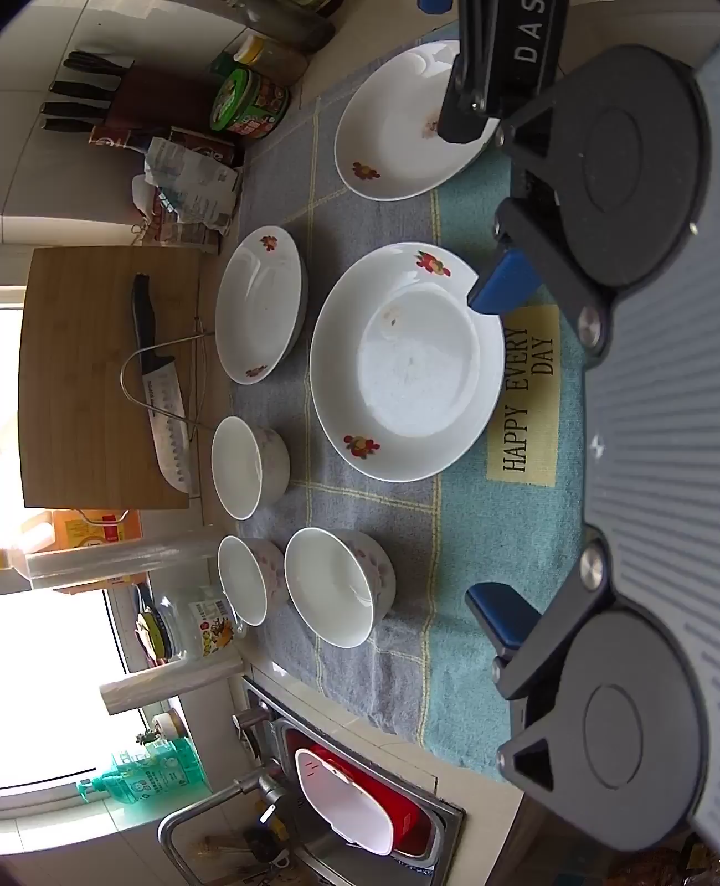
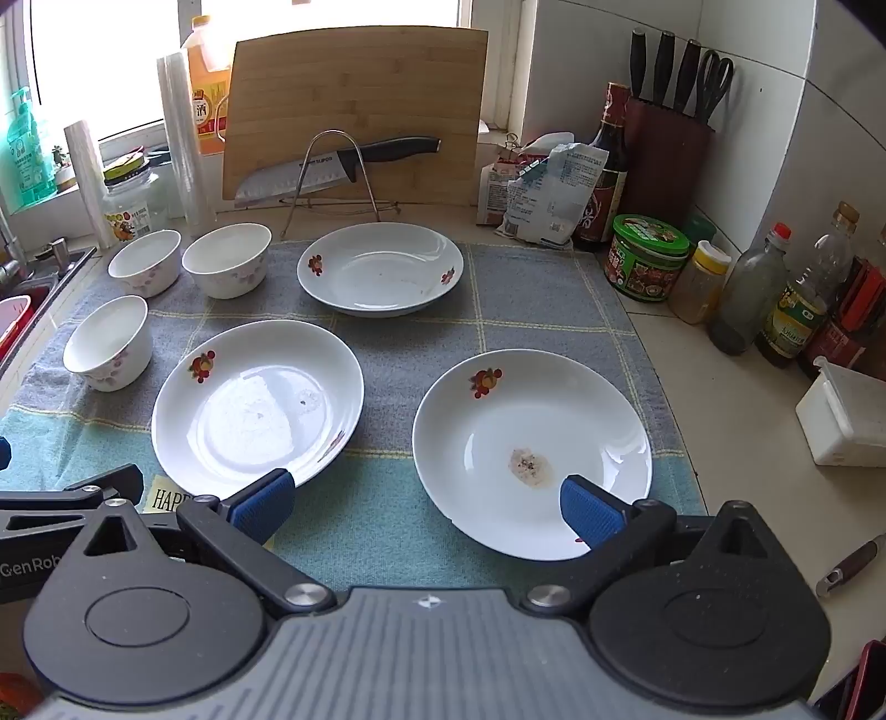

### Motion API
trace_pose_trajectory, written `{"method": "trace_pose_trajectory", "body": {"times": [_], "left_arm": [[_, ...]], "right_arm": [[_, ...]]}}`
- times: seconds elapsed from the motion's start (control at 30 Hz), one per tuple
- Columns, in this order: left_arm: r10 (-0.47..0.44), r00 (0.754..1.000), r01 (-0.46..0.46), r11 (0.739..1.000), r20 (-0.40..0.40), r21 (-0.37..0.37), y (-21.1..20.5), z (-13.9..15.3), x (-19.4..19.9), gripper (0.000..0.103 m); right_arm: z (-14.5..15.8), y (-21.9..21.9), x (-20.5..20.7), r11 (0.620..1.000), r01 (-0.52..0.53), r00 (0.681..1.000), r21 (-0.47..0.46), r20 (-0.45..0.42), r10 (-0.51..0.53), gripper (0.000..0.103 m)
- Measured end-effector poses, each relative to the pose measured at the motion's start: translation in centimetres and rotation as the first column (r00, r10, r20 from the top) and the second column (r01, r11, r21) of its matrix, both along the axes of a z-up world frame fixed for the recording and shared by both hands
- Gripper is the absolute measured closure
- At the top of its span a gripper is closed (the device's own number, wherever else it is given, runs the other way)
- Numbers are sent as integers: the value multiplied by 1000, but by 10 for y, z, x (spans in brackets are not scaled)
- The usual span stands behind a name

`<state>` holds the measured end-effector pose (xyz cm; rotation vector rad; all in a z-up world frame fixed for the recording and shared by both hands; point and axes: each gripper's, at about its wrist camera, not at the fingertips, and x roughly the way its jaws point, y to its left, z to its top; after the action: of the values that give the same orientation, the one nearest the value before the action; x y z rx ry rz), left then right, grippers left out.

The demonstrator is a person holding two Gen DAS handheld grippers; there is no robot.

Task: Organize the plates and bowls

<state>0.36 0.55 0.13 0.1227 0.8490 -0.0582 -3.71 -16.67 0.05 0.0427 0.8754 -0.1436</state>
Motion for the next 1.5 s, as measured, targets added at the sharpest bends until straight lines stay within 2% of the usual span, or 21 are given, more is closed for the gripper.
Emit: {"method": "trace_pose_trajectory", "body": {"times": [0.87,0.9,1.2,1.5], "left_arm": [[1,1000,-1,1000,2,-6,3,3,0,1],[0,1000,0,1000,2,-6,4,4,0,1],[-15,1000,15,1000,8,-19,8,5,1,1],[-73,997,75,995,41,-59,14,6,3,1]], "right_arm": [[-5,2,-4,1000,-1,1000,-9,9,1,0],[3,2,-7,1000,-1,1000,-9,9,1,0],[5,4,-4,1000,4,1000,-13,13,-4,0],[8,7,-12,1000,-15,997,-6,78,15,0]]}}
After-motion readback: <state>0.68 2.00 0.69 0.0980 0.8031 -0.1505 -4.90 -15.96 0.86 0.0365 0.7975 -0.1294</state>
